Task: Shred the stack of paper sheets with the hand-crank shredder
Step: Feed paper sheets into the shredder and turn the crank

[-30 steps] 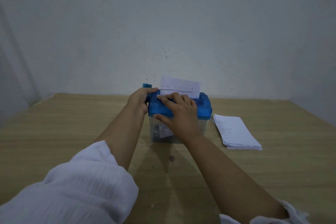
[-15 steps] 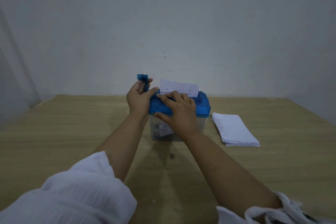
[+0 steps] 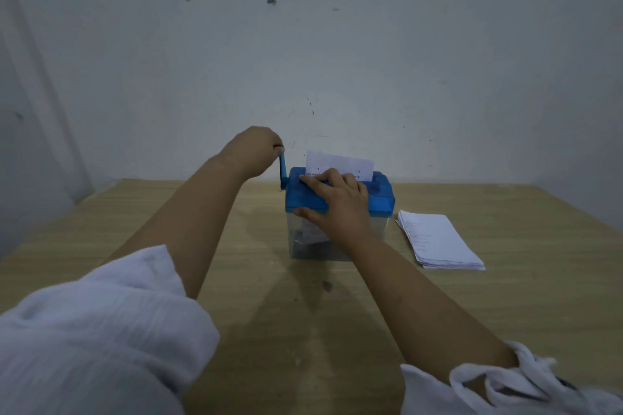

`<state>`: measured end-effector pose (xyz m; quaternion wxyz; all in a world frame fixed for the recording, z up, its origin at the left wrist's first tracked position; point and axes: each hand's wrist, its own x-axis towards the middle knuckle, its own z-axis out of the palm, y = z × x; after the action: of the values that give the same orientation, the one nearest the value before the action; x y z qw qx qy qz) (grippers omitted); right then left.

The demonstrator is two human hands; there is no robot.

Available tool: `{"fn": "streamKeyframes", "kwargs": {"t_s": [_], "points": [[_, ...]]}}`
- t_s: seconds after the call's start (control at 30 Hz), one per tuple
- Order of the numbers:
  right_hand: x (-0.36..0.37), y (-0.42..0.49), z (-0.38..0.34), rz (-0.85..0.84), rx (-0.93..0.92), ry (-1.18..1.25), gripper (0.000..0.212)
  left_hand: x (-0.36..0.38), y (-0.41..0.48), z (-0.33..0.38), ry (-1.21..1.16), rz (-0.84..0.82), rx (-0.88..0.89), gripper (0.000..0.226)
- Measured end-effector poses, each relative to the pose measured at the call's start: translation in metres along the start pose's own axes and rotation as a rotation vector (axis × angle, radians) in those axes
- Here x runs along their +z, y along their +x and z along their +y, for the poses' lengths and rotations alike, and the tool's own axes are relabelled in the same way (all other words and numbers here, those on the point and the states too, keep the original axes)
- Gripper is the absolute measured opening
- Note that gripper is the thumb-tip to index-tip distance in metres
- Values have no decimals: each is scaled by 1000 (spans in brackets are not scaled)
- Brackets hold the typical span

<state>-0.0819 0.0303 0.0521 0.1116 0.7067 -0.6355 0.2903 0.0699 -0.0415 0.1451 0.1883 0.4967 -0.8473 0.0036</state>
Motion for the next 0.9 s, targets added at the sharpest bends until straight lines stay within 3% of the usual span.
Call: {"fn": "streamKeyframes", "kwargs": {"t_s": [0.27, 0.47, 0.77, 0.9], "points": [[-1, -1, -1, -3, 4, 29, 57, -11, -17, 19, 204, -235, -84, 30], [-2, -2, 0, -6, -19, -33, 57, 15, -34, 8, 134, -357, -90, 30], [1, -2, 2, 26, -57, -72, 58, 54, -31, -11, -75, -266, -210, 32], [5, -2, 4, 81, -78, -76, 57, 64, -16, -9, -5, -271, -250, 34]]}}
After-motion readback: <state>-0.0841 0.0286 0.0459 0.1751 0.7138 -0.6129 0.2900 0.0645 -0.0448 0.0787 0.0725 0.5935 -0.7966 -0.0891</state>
